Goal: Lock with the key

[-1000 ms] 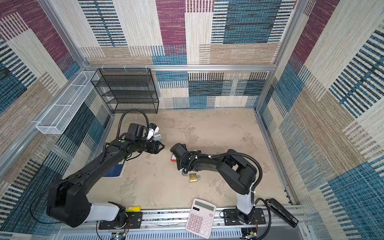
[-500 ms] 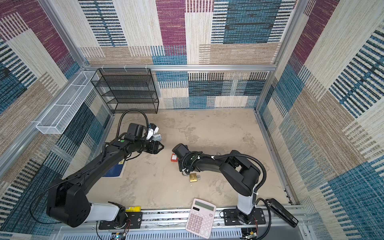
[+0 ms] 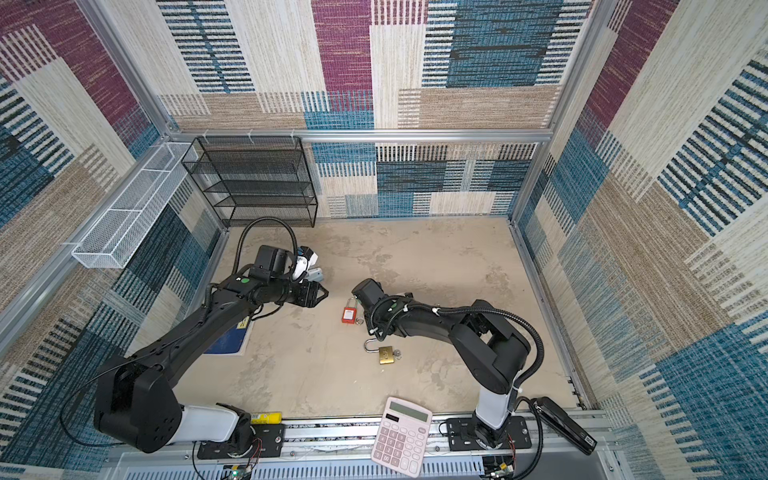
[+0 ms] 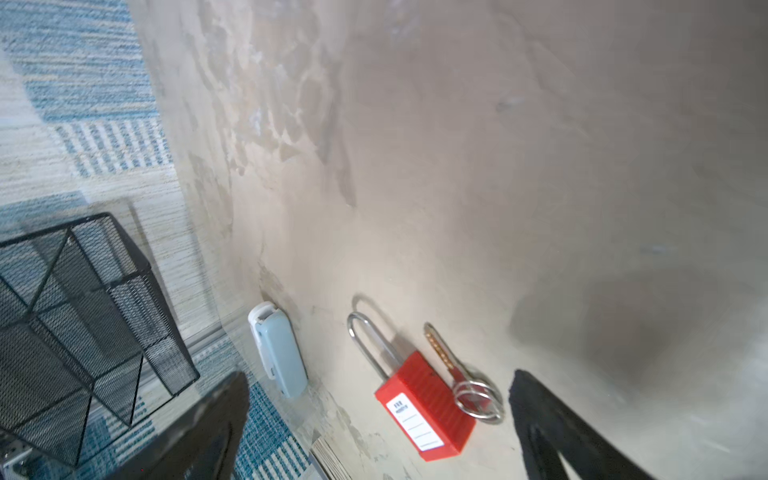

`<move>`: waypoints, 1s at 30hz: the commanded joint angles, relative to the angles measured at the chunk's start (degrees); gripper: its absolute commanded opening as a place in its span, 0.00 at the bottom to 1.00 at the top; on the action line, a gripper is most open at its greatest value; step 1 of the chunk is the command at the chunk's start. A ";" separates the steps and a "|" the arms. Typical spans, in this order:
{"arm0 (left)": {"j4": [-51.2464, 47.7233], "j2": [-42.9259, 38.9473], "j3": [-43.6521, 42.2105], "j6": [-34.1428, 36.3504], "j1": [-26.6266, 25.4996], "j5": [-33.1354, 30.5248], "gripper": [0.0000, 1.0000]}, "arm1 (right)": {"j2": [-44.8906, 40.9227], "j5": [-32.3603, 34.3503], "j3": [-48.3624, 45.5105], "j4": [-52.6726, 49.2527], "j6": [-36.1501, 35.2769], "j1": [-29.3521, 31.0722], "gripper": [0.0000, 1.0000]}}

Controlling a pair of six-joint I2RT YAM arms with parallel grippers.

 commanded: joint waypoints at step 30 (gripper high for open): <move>-0.97 0.44 0.23 -0.03 0.06 1.09 0.62 | 12.96 -29.18 3.24 19.77 -19.57 -8.40 0.99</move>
